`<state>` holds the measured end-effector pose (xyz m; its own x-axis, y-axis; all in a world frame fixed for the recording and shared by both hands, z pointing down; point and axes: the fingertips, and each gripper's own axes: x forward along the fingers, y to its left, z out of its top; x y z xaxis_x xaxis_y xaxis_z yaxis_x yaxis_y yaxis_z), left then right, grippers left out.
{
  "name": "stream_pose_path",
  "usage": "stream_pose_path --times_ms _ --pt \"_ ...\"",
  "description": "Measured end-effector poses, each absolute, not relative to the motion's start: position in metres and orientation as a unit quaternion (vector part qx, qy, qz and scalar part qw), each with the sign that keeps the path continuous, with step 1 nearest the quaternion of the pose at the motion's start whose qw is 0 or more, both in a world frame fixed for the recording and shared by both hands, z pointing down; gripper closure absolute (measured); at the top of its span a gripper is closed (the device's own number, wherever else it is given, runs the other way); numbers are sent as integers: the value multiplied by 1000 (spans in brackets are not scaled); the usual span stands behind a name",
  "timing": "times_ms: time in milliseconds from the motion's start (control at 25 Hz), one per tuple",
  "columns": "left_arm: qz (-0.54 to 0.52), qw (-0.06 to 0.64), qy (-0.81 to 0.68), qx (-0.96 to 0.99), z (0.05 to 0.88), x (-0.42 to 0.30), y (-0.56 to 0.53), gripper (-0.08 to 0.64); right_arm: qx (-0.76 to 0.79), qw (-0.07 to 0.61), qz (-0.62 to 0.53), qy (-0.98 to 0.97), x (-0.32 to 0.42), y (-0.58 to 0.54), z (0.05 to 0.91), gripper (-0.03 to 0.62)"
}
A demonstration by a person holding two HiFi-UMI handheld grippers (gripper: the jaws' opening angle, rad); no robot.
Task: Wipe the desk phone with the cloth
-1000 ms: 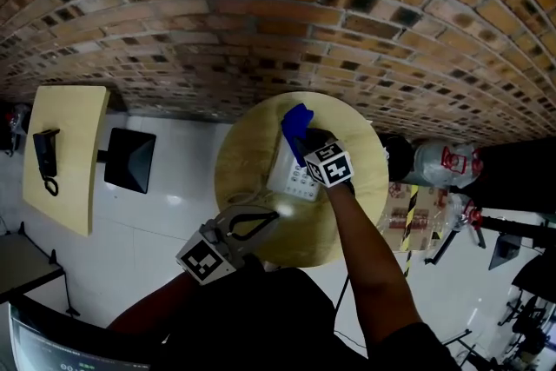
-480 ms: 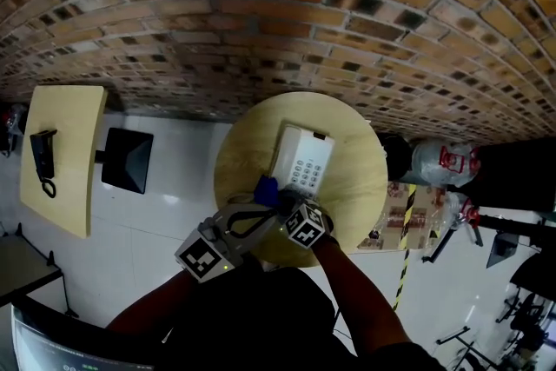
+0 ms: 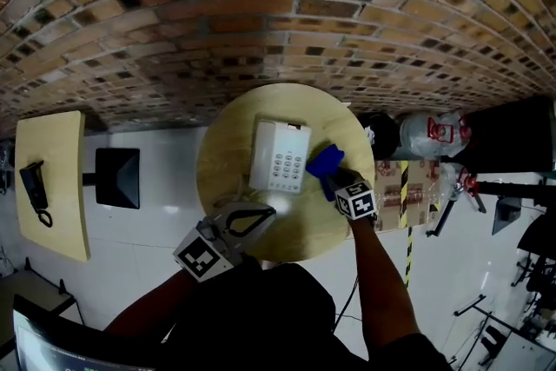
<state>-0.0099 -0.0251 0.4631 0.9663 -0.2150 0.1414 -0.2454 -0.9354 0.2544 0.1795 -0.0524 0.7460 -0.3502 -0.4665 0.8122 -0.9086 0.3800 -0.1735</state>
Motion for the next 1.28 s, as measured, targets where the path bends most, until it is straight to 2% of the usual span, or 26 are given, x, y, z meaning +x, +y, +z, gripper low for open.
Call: stream_pose_path --times_ms 120,240,320,400,440,560,800,920,1040,1160,1240,1280 --pt "58 136 -112 983 464 -6 -26 572 459 369 358 -724 211 -37 776 495" --pt "66 136 -114 982 467 -10 -27 572 483 377 333 -717 218 -47 779 483" --pt "68 141 -118 981 469 -12 -27 572 496 384 322 -709 224 -53 781 437" --pt "67 141 -118 981 468 -12 -26 572 510 375 333 -699 232 -57 781 311" --pt "65 141 -117 981 467 -11 -25 572 515 368 342 -695 236 -57 779 269" --pt "56 134 -114 983 461 -8 -23 572 531 338 333 -702 242 -61 759 259" --pt "38 122 -123 984 443 0 -11 572 523 227 231 -788 198 -71 641 262" --pt "25 106 -128 986 427 4 3 572 495 161 180 -835 159 -49 570 299" --pt "17 98 -140 985 410 5 22 572 469 99 138 -867 127 -12 501 440" --pt "12 88 -156 984 391 7 50 572 436 46 105 -892 99 36 443 539" --pt "8 82 -163 983 380 8 74 572 413 23 84 -907 82 72 412 591" --pt "6 79 -166 983 375 9 87 572 401 15 75 -913 75 89 399 591"
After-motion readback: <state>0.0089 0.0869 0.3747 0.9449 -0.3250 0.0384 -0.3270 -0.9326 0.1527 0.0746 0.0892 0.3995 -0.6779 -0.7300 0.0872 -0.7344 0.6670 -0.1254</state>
